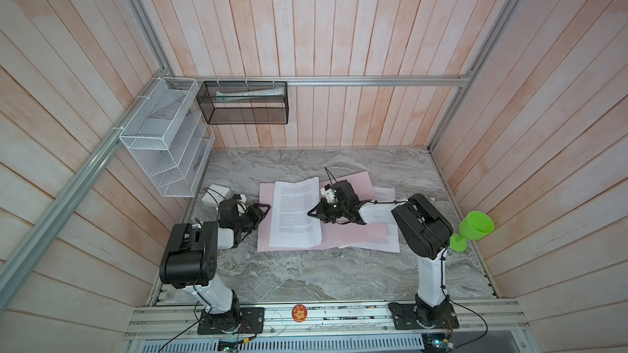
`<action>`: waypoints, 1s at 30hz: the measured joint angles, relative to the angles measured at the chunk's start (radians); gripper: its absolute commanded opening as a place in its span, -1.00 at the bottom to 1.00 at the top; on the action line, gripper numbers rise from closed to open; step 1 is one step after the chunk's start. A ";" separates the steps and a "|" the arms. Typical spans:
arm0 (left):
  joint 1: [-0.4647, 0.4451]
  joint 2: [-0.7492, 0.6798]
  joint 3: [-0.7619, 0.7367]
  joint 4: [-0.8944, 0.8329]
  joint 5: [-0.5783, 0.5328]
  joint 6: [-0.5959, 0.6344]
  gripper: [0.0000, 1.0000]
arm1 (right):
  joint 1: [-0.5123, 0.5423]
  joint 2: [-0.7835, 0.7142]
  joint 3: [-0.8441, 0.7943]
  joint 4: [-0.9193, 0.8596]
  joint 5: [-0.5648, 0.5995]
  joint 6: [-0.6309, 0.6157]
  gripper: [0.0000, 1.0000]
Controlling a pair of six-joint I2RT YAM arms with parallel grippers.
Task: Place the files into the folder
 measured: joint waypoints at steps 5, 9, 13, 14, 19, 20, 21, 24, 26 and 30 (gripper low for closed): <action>-0.010 0.000 0.000 0.000 -0.003 -0.001 0.25 | 0.014 0.000 0.002 0.014 -0.008 0.000 -1.00; -0.018 0.000 0.000 0.000 -0.009 -0.003 0.26 | 0.019 0.005 0.009 0.024 -0.014 0.008 -1.00; -0.023 0.000 0.000 0.000 -0.017 -0.006 0.26 | 0.021 0.024 0.013 0.043 -0.022 0.037 -1.00; -0.024 0.000 0.000 0.000 -0.020 -0.008 0.26 | 0.022 0.029 0.013 0.052 -0.025 0.049 -1.00; -0.026 0.000 0.000 0.000 -0.027 -0.011 0.26 | 0.029 0.035 -0.005 0.127 -0.028 0.132 -1.00; -0.026 0.000 0.000 0.000 -0.028 -0.011 0.26 | 0.031 0.035 -0.012 0.145 -0.027 0.150 -1.00; -0.026 0.000 0.000 0.000 -0.028 -0.011 0.26 | 0.032 0.035 -0.021 0.162 -0.027 0.166 -1.00; -0.026 0.000 0.000 0.000 -0.028 -0.011 0.26 | 0.032 0.035 -0.037 0.190 -0.023 0.200 -1.00; -0.026 0.000 0.000 0.000 -0.028 -0.011 0.26 | 0.032 0.035 -0.040 0.199 -0.017 0.209 -1.00; -0.026 0.000 0.000 0.000 -0.028 -0.011 0.26 | 0.028 0.035 -0.040 0.203 0.002 0.213 -1.00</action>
